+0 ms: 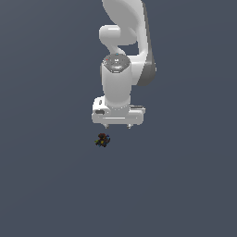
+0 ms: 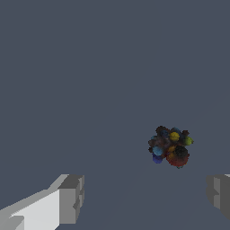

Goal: Pick up the object and move it to a goal position.

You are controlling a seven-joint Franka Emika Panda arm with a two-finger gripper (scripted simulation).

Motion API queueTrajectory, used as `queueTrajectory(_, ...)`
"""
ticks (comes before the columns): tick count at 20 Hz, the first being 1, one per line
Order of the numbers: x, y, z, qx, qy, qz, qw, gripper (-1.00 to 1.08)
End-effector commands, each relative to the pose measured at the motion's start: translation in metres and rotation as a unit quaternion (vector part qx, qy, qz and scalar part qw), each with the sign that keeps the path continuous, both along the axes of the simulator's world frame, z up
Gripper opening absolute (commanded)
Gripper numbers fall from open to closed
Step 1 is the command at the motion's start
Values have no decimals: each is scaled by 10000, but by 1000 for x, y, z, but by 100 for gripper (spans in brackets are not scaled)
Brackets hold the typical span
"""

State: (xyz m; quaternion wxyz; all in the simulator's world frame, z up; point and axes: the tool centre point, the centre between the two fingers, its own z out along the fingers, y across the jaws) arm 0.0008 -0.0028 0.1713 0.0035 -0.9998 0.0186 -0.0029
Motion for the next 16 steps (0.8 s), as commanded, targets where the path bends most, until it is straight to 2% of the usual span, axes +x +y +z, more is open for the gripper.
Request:
queueTrajectory(1,0,0,0,0,0,0,10000,100)
queueTrajectory(16,-2,-15,6,47,-14,-26,10000,100)
